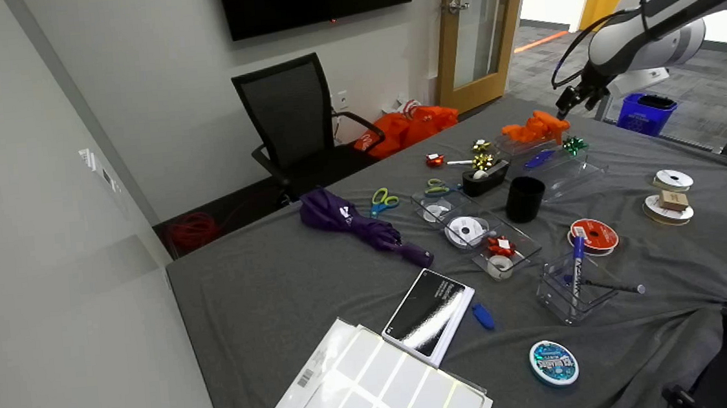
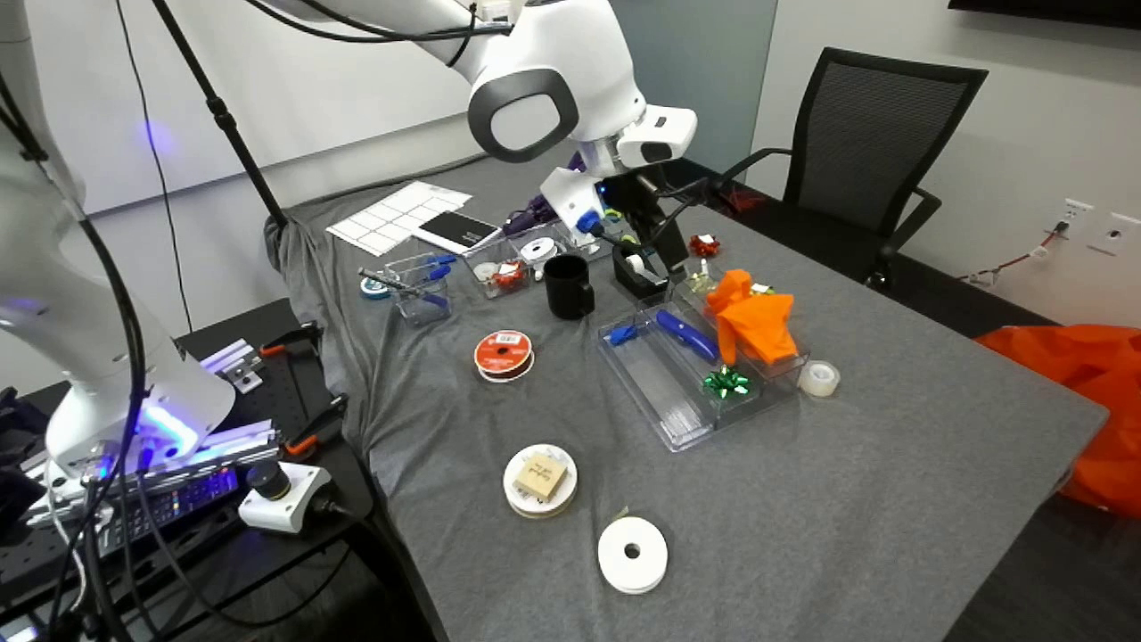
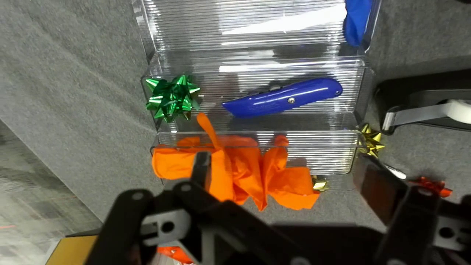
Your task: Move the green ribbon to the large container on the left.
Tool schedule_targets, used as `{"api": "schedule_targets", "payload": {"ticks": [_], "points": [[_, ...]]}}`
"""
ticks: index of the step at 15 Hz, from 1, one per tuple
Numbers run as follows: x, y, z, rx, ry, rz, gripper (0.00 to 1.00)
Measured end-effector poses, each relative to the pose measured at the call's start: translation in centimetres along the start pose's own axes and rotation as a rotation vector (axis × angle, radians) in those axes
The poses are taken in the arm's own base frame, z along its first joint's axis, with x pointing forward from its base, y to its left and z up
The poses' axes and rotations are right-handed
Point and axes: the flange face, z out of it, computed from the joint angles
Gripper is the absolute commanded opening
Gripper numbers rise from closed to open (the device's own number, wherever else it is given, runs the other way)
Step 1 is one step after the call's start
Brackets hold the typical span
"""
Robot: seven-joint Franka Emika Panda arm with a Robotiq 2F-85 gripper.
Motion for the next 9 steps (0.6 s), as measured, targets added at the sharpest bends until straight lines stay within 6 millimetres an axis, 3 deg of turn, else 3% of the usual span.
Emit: {"api": "schedule_targets", "payload": {"ticks": [3,9], "points": [[0.4,-0.5,1.4,-0.034,-0.015,0.037,1.00],[1.4,-1.4,6.6,-0.073,-0.039,0.096,1.00]]}}
